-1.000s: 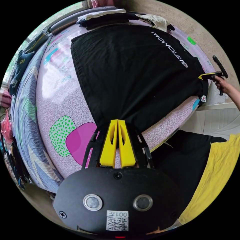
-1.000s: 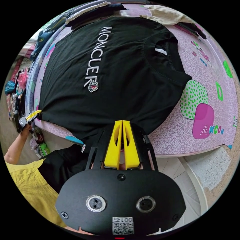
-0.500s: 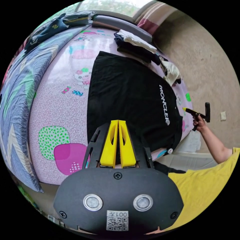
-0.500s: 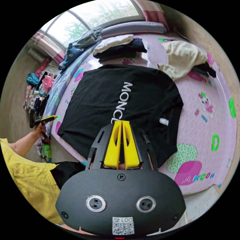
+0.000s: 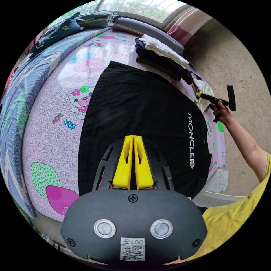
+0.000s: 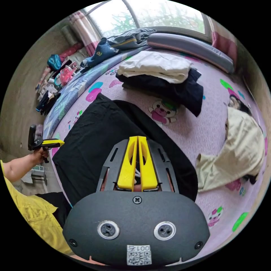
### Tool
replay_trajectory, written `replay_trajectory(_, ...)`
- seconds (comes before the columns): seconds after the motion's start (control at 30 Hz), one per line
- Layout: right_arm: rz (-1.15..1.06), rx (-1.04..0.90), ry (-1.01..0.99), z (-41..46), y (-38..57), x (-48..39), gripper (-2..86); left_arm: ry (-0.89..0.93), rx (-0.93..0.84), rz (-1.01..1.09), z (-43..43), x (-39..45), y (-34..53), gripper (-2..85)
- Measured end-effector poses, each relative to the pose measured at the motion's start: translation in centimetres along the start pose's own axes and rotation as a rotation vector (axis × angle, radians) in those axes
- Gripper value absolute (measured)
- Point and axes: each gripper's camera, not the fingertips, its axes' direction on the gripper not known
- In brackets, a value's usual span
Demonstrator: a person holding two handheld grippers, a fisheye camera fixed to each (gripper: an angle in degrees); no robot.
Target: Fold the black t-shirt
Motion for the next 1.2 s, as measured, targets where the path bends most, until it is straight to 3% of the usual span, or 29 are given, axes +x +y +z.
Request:
replay_trajectory(0.53,-0.325,-0.128,0.142,14.5,-13.0,-4.4,6.5,-0.059,0.081,0.17,3.5,-2.7,1.7,-1.4)
replay_trajectory(0.73,-0.362,-0.185,0.137,19.0,-16.8,-4.8,8.7,0.003,0.101,0.159,4.0,-4.0,2.5,-1.4)
replay_trajectory(1.07,-0.557,-0.24,0.305,22.3,-17.8,-8.0,1.0,-0.068,0.098,0.196,4.3,-4.4,4.9,-1.3)
replay_trajectory(1.2,-0.413,-0.185,0.309,20.9,-18.4,-5.2,0.5,-0.107,0.103,0.215,4.6,-4.7,5.1,-1.3)
